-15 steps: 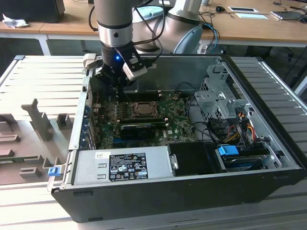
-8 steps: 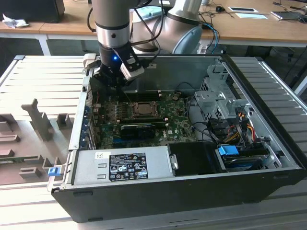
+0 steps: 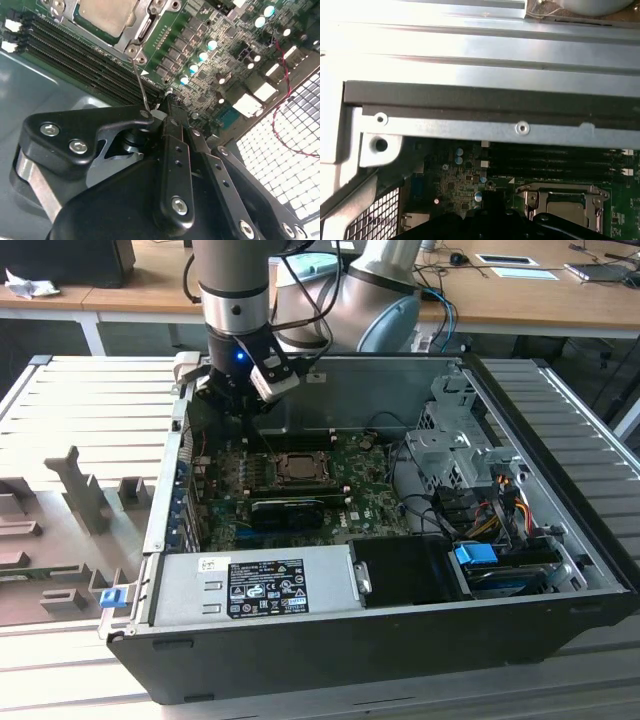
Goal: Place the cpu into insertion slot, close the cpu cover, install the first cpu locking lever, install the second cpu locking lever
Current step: 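Install the first cpu locking lever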
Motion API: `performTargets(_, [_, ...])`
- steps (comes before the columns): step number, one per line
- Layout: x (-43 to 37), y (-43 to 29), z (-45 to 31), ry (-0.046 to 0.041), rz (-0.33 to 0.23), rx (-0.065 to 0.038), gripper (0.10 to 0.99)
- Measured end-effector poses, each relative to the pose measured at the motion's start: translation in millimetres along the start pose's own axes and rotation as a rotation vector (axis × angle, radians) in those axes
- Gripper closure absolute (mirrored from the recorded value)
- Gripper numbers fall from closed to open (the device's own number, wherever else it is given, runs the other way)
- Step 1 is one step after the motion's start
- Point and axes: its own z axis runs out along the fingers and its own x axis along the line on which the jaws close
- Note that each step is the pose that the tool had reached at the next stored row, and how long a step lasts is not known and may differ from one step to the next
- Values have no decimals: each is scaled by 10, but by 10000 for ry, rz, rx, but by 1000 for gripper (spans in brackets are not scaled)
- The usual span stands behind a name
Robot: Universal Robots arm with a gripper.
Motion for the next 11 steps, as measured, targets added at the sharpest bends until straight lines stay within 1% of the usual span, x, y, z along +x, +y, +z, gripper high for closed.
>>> performTargets(4, [-9,3,1,1,1,-1,980])
performTargets(11, [-82,-2,2,1,0,2,980])
